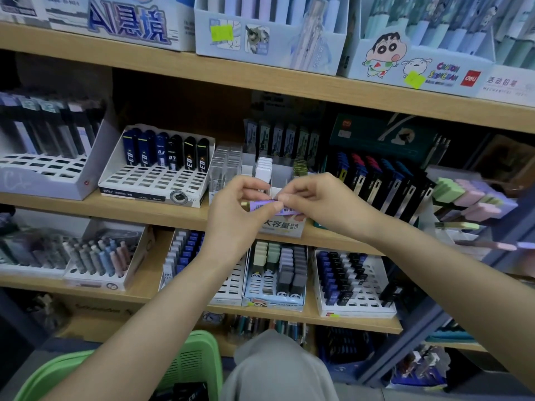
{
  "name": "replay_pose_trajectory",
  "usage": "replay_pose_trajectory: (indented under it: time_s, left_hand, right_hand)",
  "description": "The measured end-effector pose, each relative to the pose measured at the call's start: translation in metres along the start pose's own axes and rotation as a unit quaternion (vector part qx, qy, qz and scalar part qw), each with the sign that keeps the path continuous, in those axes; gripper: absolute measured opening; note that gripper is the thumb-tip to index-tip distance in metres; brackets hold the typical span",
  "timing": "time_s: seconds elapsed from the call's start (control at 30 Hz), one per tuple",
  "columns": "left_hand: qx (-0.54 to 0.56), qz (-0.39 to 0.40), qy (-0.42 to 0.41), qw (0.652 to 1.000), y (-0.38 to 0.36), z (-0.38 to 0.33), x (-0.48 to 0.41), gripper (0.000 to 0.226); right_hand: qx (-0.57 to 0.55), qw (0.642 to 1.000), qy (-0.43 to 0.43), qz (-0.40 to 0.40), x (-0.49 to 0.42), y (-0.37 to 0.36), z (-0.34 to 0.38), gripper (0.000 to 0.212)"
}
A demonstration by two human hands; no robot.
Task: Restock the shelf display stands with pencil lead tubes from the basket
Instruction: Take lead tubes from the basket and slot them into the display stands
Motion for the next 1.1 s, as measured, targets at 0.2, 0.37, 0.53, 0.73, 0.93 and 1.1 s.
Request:
replay_pose_trajectory:
  time_s: [0.2,0.37,0.53,0.73,0.93,1.1]
  left_hand:
    - [0.184,-0.014,0.087,0.979,0.002,0.016,-0.002,0.024]
    - [0.089,0.018,-0.014,0.996,-0.009,-0.012,0.0,0.02]
    - [-0.04,0.017,-0.089,0.995,-0.012,-0.02,-0.003,0.017]
    - [-0.273,0.058,-0.132,0.951,-0.02,-0.006,0.002,0.029]
    - [-0.384,0.086,-0.195,0.898,-0.031,-0.004,0.012,0.033]
    - [-0.395,0.092,-0.201,0.891,-0.033,-0.004,0.014,0.034]
  right_hand:
    - [0.034,0.999,-0.006,0.029,0.011,-0.009,-0.008,0.007]
    - [0.076,0.991,0.08,-0.076,0.021,0.009,0.013,0.034]
    - [0.18,0.963,0.135,-0.15,0.023,0.03,0.023,0.032]
    - [0.18,0.947,0.091,-0.251,0.007,0.082,0.015,0.021]
    - [0.275,0.947,0.063,-0.151,-0.018,0.058,0.005,0.025]
    - [0.278,0.956,0.034,-0.083,-0.03,0.044,-0.009,0.029]
Point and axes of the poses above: each hand's wrist, its own x-axis away from the middle knuckle, its own y-axis out of the back of the hand, z = x × y, the point moved 10 cm from there along -x, towards the middle knuckle, and after that the axes turned 1 degree about y, right-handed, at the moved point
